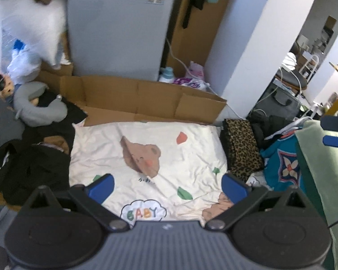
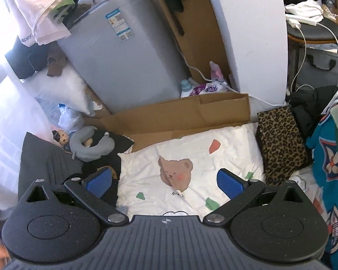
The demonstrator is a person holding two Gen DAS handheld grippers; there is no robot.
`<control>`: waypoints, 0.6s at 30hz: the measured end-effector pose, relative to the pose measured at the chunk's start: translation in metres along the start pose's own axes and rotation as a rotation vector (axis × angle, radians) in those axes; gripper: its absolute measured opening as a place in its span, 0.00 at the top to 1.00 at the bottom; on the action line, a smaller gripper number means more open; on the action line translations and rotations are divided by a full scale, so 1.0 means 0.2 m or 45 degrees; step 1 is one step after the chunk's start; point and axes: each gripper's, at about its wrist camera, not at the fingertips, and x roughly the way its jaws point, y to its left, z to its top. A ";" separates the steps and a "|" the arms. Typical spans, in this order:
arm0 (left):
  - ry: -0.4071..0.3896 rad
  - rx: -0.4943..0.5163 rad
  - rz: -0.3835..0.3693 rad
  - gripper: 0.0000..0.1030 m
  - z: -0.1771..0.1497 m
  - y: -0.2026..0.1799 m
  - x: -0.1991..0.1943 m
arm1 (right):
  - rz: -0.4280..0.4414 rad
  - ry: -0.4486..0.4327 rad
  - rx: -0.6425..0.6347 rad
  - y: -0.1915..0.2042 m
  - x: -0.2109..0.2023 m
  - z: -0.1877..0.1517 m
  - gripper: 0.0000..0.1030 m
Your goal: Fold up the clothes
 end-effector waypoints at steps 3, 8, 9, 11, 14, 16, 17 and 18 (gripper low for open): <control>-0.004 -0.015 0.047 0.01 -0.05 0.02 -0.01 | -0.036 -0.016 -0.024 0.05 0.00 -0.05 0.01; -0.013 -0.045 0.121 0.01 -0.13 0.05 -0.03 | -0.069 -0.046 -0.079 0.15 -0.02 -0.16 0.01; -0.017 -0.062 0.131 0.01 -0.14 0.05 -0.03 | -0.084 -0.059 -0.090 0.16 -0.02 -0.18 0.01; -0.023 -0.081 0.148 0.01 -0.17 0.06 -0.03 | -0.098 -0.073 -0.089 0.18 -0.02 -0.22 0.01; -0.025 -0.105 0.175 0.01 -0.21 0.06 -0.03 | -0.102 -0.078 -0.083 0.16 -0.01 -0.28 0.01; -0.019 -0.139 0.171 0.01 -0.24 0.07 -0.02 | -0.118 -0.094 -0.091 0.14 -0.01 -0.31 0.01; -0.018 -0.155 0.168 0.01 -0.26 0.07 -0.01 | -0.118 -0.102 -0.092 0.12 -0.01 -0.32 0.01; -0.019 -0.167 0.175 0.01 -0.27 0.07 0.00 | -0.116 -0.110 -0.091 0.09 -0.01 -0.33 0.01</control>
